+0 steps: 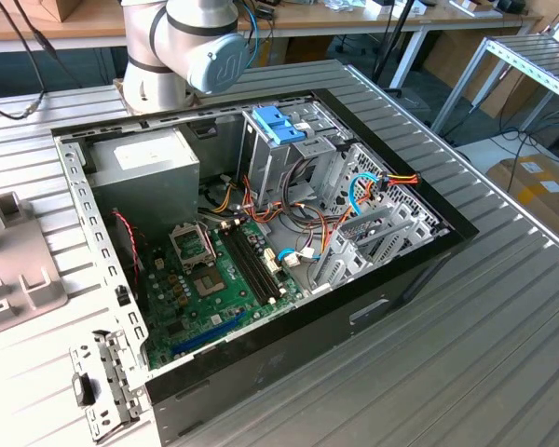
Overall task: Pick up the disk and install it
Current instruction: 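Pick up the disk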
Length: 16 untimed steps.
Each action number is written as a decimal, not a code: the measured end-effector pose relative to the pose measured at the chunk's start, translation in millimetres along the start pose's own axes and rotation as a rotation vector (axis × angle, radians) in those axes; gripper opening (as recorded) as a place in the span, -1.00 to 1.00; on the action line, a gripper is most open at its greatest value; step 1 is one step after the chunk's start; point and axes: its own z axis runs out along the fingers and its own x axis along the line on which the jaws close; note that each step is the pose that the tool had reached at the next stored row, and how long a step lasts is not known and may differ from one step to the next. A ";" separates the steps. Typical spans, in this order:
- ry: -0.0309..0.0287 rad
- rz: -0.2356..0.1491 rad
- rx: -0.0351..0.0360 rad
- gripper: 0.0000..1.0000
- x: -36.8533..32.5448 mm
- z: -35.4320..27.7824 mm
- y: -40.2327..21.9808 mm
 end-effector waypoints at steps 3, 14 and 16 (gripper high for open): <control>0.0000 0.000 -0.0001 -0.26 -0.2 -4.0 -0.1; 0.0000 0.000 -0.0001 -0.26 -1.1 -21.1 -0.7; 0.0000 0.000 -0.0001 -0.26 -1.2 -23.5 -0.8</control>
